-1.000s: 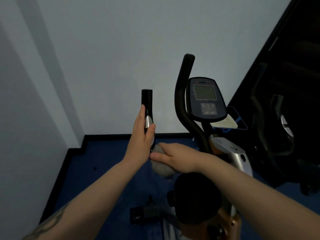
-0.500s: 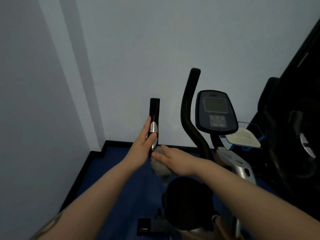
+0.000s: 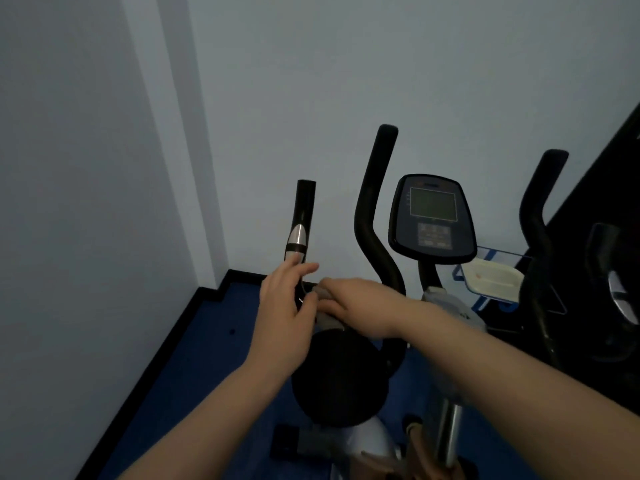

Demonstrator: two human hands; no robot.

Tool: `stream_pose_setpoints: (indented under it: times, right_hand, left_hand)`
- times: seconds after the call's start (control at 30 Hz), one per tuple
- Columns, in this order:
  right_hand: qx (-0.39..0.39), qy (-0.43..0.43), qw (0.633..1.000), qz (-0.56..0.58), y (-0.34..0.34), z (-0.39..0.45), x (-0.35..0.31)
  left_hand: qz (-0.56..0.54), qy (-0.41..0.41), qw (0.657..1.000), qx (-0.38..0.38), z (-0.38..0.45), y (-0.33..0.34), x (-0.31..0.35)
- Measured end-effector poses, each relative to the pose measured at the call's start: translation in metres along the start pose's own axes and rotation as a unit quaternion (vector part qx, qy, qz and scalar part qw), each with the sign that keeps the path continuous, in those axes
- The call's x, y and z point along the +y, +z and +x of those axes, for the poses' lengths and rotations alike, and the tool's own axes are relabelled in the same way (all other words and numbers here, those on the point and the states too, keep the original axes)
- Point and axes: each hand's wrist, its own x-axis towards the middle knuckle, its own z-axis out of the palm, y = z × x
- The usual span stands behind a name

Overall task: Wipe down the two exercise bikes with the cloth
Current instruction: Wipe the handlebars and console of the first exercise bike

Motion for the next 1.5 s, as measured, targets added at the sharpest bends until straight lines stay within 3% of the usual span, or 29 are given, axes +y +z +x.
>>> stream_pose_setpoints:
  times: [0.17,0.33,0.47,0.57,0.63,0.7,0.87,1.0,1.1,1.23,1.4,1.5]
  right_hand:
    - [0.187,0.016,0.970,0.153,-0.017,-0.043,0.013]
    - [0.146,0.038,0.971,0.187,0.028,-0.050,-0.021]
    - [0.252,0.032,0.948,0.192,0.054,-0.071,-0.029]
    - [0.244,0.029,0.958,0.150,0.057,-0.077,-0.030]
    - [0.204,0.045,0.974,0.083,0.047,-0.061,-0.032]
    - [0.152,0.061,0.982,0.099,0.036,-0.050,-0.035]
    - [0.196,0.088,0.973,0.087,0.049,-0.087,-0.042]
    - [0.184,0.139,0.972,0.052,0.045,-0.076,-0.041]
    - [0.161,0.116,0.978,0.065,0.039,-0.050,-0.036]
    - [0.209,0.099,0.972,0.050,0.051,-0.073,-0.038]
    - [0.134,0.128,0.983,0.007,0.037,-0.059,-0.034]
    - [0.140,0.112,0.980,0.082,0.034,-0.048,-0.035]
  left_hand:
    - [-0.002,-0.010,0.999,0.044,-0.021,-0.002,0.006]
    - [-0.044,-0.081,0.991,0.097,-0.026,0.001,0.007]
    - [-0.045,-0.099,0.989,0.100,-0.027,0.000,0.007]
    - [-0.038,-0.104,0.990,0.082,-0.028,0.000,0.012]
    - [-0.026,-0.100,0.992,0.075,-0.026,0.000,0.013]
    - [-0.021,-0.100,0.992,0.069,-0.025,0.000,0.013]
    - [-0.025,-0.104,0.993,0.048,-0.024,-0.002,0.013]
    - [0.045,-0.088,0.995,0.011,-0.023,-0.001,0.018]
    - [0.098,-0.081,0.992,-0.025,-0.020,-0.001,0.022]
    - [0.091,-0.107,0.990,-0.027,-0.022,-0.005,0.021]
    - [0.080,-0.116,0.990,-0.031,-0.023,-0.005,0.019]
    - [0.065,-0.118,0.990,-0.040,-0.020,-0.007,0.017]
